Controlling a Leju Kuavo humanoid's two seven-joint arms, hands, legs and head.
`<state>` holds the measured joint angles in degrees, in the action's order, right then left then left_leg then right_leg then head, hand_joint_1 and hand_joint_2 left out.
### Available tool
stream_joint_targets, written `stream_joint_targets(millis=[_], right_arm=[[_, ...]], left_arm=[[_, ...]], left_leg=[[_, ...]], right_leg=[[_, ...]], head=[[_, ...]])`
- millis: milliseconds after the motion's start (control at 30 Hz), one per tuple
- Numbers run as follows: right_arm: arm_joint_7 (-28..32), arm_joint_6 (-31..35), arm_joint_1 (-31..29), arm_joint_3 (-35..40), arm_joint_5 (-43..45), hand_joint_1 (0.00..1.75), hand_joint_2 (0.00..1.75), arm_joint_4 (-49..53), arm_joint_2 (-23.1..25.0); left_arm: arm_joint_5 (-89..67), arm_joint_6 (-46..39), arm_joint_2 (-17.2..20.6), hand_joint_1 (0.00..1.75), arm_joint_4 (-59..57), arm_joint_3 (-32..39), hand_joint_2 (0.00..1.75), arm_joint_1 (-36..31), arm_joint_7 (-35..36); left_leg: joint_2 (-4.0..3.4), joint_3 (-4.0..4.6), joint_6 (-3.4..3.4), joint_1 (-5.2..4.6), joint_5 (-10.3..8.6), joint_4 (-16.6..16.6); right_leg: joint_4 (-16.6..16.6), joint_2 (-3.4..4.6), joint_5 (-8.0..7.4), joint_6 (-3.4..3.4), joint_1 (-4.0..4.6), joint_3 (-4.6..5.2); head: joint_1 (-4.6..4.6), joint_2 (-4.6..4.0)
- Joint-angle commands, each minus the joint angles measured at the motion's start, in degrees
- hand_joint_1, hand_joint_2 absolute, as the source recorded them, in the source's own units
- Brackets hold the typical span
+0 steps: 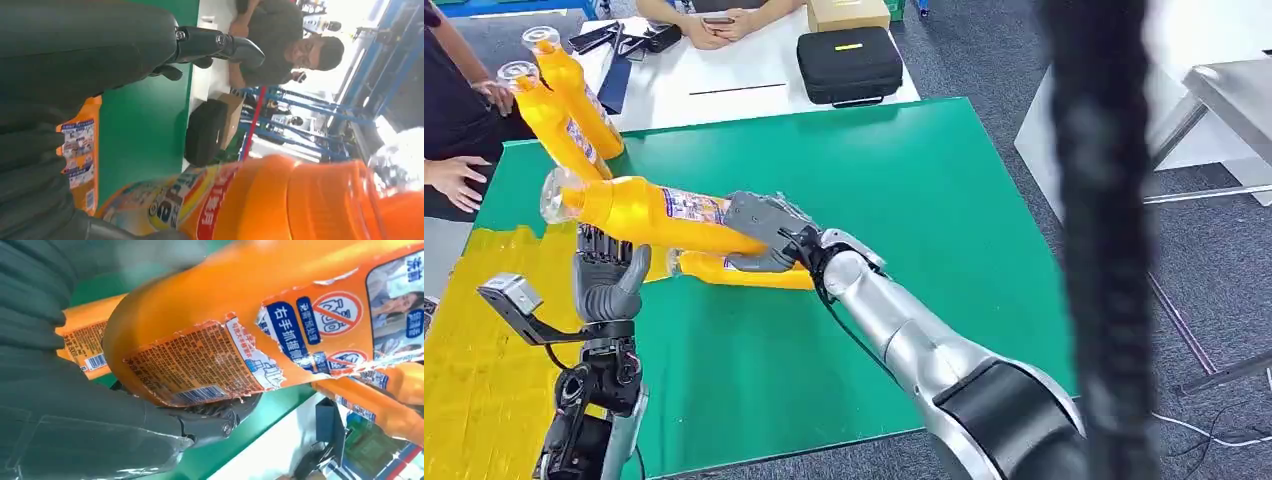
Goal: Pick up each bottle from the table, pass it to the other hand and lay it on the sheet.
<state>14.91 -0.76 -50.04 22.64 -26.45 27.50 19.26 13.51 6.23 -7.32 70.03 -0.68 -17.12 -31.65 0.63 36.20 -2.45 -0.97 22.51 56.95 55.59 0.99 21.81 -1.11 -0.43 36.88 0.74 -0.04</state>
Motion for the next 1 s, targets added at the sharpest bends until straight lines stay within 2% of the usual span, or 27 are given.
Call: stream_joint_targets(millis=[33,67,100,133,500,533,567,633,733,833,867,900,1000], right_arm=[[-1.5,0.6,-3.6,2.7,1.7,1.75,1.75,-5.5,0.7],[-2.1,0.8,-3.3,4.4,2.7,1.75,1.75,-5.3,0.7],[-3.3,1.3,-2.7,7.7,4.7,1.75,1.75,-5.0,0.7],[-3.9,1.9,-2.5,9.7,5.9,1.75,1.75,-5.1,0.7],[-9.3,4.7,0.0,35.4,22.3,1.75,1.75,-1.5,0.7],[-9.6,5.1,0.1,36.1,22.8,1.75,1.75,-1.2,0.7],[-10.0,5.1,0.1,38.2,23.8,1.75,1.75,-1.1,0.7],[-10.6,6.2,0.4,41.0,24.9,1.75,1.75,-0.5,0.7],[-12.1,6.6,0.5,45.6,24.8,1.75,1.75,0.5,0.7],[-12.6,6.9,0.8,46.5,25.1,1.75,1.75,1.2,0.7],[-12.7,7.1,0.7,46.7,25.6,1.75,1.75,1.1,0.7],[-12.8,7.5,0.4,47.1,26.3,1.75,1.75,0.6,0.7],[-12.3,7.7,-0.3,46.6,27.0,1.75,1.75,-1.1,0.7]], left_arm=[[2.8,3.4,-2.4,0.0,-3.2,-1.5,1.75,-1.3,1.1],[3.4,3.9,-2.7,0.0,-3.4,-1.7,1.75,-1.2,1.3],[4.1,4.2,-3.0,0.0,-3.3,-2.0,1.75,-1.1,1.3],[4.3,4.2,-3.2,0.0,-3.1,-2.2,1.75,-0.9,1.4],[6.6,4.3,-3.6,0.0,-2.6,-2.3,1.75,-0.3,2.8],[6.6,4.2,-3.6,0.0,-2.5,-2.3,1.75,-0.2,2.8],[6.5,4.0,-3.8,0.0,-2.3,-2.2,1.75,-0.1,2.6],[6.2,3.6,-3.9,0.0,-1.8,-2.0,1.75,0.0,2.5],[4.7,1.9,-3.8,0.0,-1.4,-1.7,1.75,0.2,2.4],[4.5,1.7,-3.6,0.0,-1.5,-1.4,1.75,0.4,2.4],[4.5,1.7,-3.5,1.48,-2.1,-1.2,1.75,0.3,2.2],[4.4,1.6,-3.5,1.75,-2.4,-1.1,1.75,0.3,2.2],[4.1,1.7,-3.3,1.75,-2.4,-1.1,1.75,0.7,2.0]], left_leg=[[0.09,-0.33,0.18,0.06,0.19,0.1],[0.05,-0.21,0.12,0.03,0.1,0.0],[0.03,-0.59,0.29,0.14,0.37,0.2],[0.04,-0.28,0.14,0.02,0.12,0.0],[-0.07,-0.4,0.2,0.06,0.21,0.0],[-0.08,-0.3,0.16,0.02,0.15,0.0],[-0.13,-0.7,0.33,0.13,0.42,0.1],[-0.04,-0.13,0.1,0.01,0.06,0.0],[-0.02,-0.34,0.19,0.09,0.21,0.1],[-0.05,-0.21,0.15,0.06,0.13,0.0],[0.0,-0.13,0.12,0.04,0.08,0.0],[0.05,-0.29,0.18,0.08,0.17,0.1],[0.05,-0.15,0.13,0.04,0.08,0.0]], right_leg=[[0.1,-0.21,0.21,0.0,0.07,-0.41],[0.0,-0.13,0.11,0.0,0.04,-0.25],[0.1,-0.22,0.36,0.02,0.15,-0.68],[0.0,-0.13,0.13,0.0,0.03,-0.32],[0.0,-0.04,0.18,0.04,0.07,-0.42],[0.0,-0.02,0.13,0.02,0.03,-0.31],[0.1,-0.06,0.37,0.06,0.14,-0.73],[0.0,-0.04,0.05,0.01,0.01,-0.13],[0.0,-0.11,0.19,0.03,0.09,-0.37],[0.0,-0.07,0.12,0.02,0.06,-0.23],[0.0,-0.11,0.08,0.02,0.05,-0.16],[0.0,-0.19,0.19,0.03,0.09,-0.34],[0.0,-0.12,0.09,0.02,0.05,-0.18]], head=[[0.0,0.0],[0.0,0.0],[0.0,0.0],[0.0,0.0],[0.02,0.0],[0.0,0.0],[0.02,0.0],[0.02,0.0],[0.0,0.0],[0.02,0.0],[0.0,0.0],[0.02,0.0],[0.0,0.0]])
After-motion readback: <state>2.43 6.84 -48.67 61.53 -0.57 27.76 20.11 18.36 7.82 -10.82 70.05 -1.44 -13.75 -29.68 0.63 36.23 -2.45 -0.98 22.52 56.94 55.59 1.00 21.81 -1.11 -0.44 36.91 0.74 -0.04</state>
